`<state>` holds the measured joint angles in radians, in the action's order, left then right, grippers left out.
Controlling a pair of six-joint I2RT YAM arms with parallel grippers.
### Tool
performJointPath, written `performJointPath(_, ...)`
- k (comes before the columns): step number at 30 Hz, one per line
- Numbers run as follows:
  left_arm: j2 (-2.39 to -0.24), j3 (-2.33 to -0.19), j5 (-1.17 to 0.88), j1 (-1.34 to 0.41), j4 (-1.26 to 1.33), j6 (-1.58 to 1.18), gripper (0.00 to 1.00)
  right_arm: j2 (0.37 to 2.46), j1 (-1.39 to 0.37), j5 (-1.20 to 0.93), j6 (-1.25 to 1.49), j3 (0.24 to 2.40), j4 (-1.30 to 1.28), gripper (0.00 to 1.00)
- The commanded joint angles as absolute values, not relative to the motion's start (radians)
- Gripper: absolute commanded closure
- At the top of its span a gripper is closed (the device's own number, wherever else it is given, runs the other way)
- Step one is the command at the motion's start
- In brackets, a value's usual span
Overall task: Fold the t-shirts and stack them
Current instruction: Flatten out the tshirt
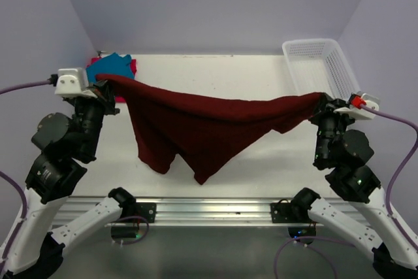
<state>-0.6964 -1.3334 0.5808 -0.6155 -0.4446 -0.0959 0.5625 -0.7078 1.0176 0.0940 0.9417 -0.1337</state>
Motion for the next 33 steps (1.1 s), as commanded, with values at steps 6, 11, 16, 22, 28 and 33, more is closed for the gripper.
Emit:
performJointPath(6,-0.801,-1.080,0.496,-0.614,-0.307,-0.186,1.00,0.496,-0.706,0.838,0.117,0.925,-0.110,1.00)
performJointPath(11,-0.896,-1.058,0.505,-0.615,-0.209,-0.184,1.00,0.451,-0.707,0.851,0.095,0.948,-0.173,1.00)
performJointPath(16,-0.969,-1.006,0.462,-0.614,0.029,-0.181,1.00,0.400,-0.706,0.864,0.051,0.939,-0.161,1.00)
performJointPath(22,-1.057,-0.931,0.465,-0.614,0.357,-0.251,1.00,0.371,-0.706,0.871,0.044,0.920,-0.164,1.00)
performJointPath(28,-1.297,-1.081,0.318,-0.606,0.460,-0.365,1.00,0.383,-0.707,0.867,0.048,0.930,-0.189,1.00)
performJointPath(33,-1.295,-1.060,0.319,-0.606,0.433,-0.408,1.00,0.387,-0.707,0.857,0.049,0.927,-0.210,1.00)
